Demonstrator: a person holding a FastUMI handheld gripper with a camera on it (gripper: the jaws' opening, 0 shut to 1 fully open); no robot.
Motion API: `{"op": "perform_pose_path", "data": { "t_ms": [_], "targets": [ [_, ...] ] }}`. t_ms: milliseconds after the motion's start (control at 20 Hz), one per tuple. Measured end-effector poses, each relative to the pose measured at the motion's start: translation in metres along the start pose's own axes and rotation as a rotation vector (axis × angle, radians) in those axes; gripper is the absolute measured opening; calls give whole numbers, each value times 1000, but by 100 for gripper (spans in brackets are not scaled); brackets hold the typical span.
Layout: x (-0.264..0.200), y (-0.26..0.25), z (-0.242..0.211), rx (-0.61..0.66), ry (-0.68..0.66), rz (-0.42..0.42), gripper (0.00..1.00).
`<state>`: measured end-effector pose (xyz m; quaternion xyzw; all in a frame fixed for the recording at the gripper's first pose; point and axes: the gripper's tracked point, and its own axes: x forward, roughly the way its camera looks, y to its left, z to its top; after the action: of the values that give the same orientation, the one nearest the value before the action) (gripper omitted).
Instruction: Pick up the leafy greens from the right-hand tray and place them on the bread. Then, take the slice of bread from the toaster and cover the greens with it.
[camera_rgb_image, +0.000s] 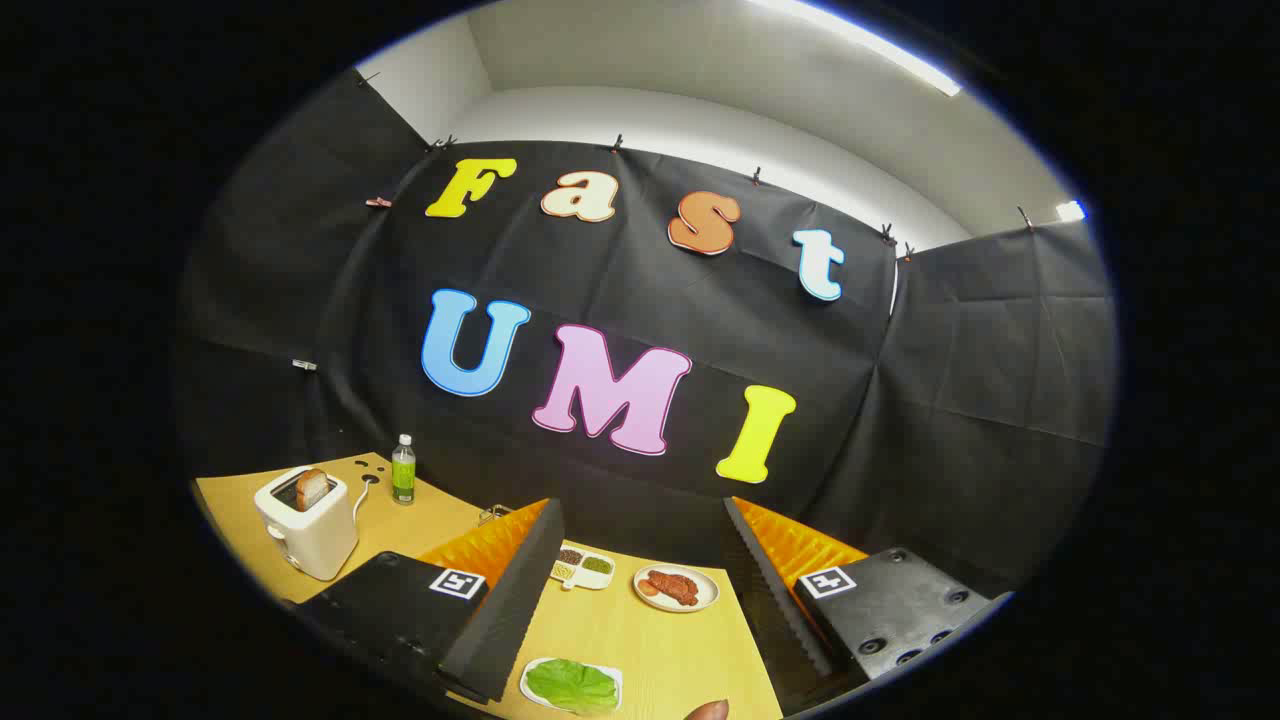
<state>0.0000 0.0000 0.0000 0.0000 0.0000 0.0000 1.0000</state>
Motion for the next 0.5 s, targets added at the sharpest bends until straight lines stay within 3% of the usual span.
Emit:
{"op": "perform_pose_path", "data": {
  "t_ms": [500],
  "targets": [
    [7, 2, -5, -10, 6, 11, 98]
  ]
}}
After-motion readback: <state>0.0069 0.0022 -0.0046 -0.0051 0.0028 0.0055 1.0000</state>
